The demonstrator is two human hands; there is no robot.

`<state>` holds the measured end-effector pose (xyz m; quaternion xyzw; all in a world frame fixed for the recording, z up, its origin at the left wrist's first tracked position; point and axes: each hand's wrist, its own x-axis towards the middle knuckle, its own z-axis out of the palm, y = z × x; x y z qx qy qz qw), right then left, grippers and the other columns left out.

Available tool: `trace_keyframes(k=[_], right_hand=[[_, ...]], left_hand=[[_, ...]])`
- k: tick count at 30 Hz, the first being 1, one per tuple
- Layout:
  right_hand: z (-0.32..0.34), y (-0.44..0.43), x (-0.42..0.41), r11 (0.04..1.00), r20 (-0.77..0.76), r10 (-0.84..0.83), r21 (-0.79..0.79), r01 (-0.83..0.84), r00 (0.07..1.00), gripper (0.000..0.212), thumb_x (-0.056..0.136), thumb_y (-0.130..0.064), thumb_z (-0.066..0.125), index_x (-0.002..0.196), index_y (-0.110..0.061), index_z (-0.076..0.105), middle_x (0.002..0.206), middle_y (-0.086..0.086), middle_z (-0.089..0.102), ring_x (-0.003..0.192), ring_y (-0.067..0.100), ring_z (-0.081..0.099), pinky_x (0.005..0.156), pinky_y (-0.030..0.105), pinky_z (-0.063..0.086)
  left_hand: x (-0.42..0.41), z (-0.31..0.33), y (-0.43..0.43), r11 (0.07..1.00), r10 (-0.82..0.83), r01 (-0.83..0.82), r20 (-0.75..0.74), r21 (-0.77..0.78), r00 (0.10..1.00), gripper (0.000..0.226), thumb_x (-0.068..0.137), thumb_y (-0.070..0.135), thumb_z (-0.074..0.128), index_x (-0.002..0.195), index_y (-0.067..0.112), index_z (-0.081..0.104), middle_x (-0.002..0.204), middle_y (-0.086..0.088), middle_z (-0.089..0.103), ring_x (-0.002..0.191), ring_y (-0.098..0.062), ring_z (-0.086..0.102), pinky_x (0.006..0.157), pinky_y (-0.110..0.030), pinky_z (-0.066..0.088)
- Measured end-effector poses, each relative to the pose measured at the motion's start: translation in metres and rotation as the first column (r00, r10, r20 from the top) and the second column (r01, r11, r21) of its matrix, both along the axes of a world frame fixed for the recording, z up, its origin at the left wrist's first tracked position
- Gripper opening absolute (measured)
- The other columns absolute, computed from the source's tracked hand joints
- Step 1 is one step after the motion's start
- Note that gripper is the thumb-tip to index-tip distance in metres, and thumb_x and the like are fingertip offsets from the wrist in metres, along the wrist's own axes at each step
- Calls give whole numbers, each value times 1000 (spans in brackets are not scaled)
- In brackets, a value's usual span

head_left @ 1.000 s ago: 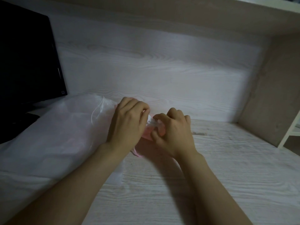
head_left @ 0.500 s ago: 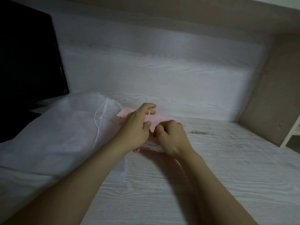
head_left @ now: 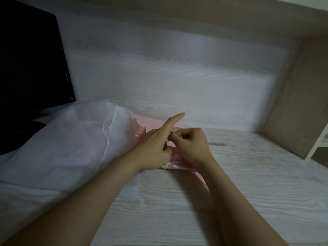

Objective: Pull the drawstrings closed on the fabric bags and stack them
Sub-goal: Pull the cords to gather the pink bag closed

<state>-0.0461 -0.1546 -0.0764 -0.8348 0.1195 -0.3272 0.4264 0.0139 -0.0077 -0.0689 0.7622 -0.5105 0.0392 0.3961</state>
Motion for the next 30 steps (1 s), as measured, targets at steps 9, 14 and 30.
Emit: trace_keyframes(k=[9, 14, 30], right_hand=[[0, -29, 3, 861, -46, -331, 394, 322, 942, 30, 90, -20, 56, 63, -6, 52, 58, 5, 37, 57, 21, 34, 57, 32, 31], [-2, -31, 0, 891, -106, -317, 309, 334, 943, 49, 89, -37, 66, 51, -8, 53, 47, -1, 40, 50, 24, 41, 54, 29, 32], [31, -23, -18, 570, 427, -128, 770, -286, 895, 20, 95, -15, 68, 114, -9, 69, 100, 12, 78, 56, 12, 45, 52, 24, 32]], left_hand=[[11, -10, -10, 997, 75, -74, 7, -36, 997, 35, 97, 12, 64, 125, 30, 53, 90, 15, 74, 76, 9, 67, 80, -29, 50], [13, -9, -13, 973, 227, -227, 12, 46, 974, 14, 96, 24, 70, 84, 24, 77, 67, 7, 73, 64, -5, 67, 62, -26, 48], [11, 11, -4, 1000, -17, 20, -557, 0, 831, 32, 100, 25, 63, 79, 7, 79, 70, -4, 71, 50, -11, 50, 52, -20, 41]])
